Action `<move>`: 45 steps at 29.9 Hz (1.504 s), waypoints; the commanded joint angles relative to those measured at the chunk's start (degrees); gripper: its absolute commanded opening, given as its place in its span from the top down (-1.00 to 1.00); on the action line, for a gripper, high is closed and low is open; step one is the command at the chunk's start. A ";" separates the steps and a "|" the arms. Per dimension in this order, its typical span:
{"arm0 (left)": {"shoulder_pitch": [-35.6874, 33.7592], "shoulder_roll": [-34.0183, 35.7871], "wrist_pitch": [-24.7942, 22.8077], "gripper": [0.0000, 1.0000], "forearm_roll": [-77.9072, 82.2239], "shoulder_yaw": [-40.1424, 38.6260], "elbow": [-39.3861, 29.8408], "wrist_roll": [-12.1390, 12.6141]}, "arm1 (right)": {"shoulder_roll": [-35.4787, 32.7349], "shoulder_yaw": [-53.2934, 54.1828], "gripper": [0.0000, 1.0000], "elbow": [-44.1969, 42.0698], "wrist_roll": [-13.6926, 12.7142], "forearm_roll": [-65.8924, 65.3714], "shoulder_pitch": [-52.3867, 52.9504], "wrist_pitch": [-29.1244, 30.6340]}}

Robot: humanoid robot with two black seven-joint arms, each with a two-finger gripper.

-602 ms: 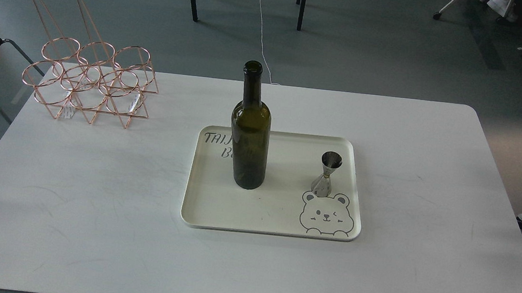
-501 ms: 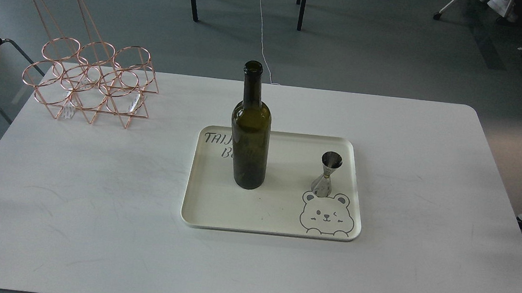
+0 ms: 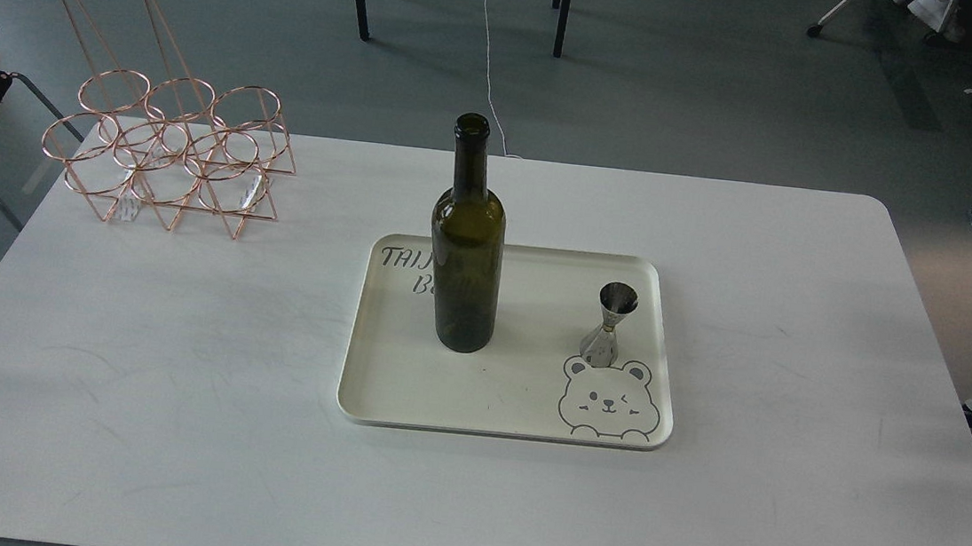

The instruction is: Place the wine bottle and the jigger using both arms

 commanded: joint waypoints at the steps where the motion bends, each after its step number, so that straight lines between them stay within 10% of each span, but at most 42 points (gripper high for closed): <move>1: 0.00 -1.22 0.14 -0.97 -0.08 -0.42 0.04 -0.16 | -3.47 -0.20 -0.99 9.58 0.51 -13.28 -1.25 -8.01; 17: -0.09 -0.96 -0.03 -0.97 -0.35 -0.60 0.04 -0.34 | -6.65 -15.21 -0.97 28.33 0.57 -74.61 -3.54 -37.81; 28: -0.09 -1.40 -0.03 -0.97 -0.35 -0.69 0.04 -0.52 | 5.82 -25.94 -0.87 11.21 0.57 -98.12 0.58 -42.48; 45: 0.00 -0.78 -0.73 -0.97 -0.17 -0.69 0.83 -0.43 | 26.75 -37.46 -0.32 -8.41 0.57 -98.83 10.87 -44.50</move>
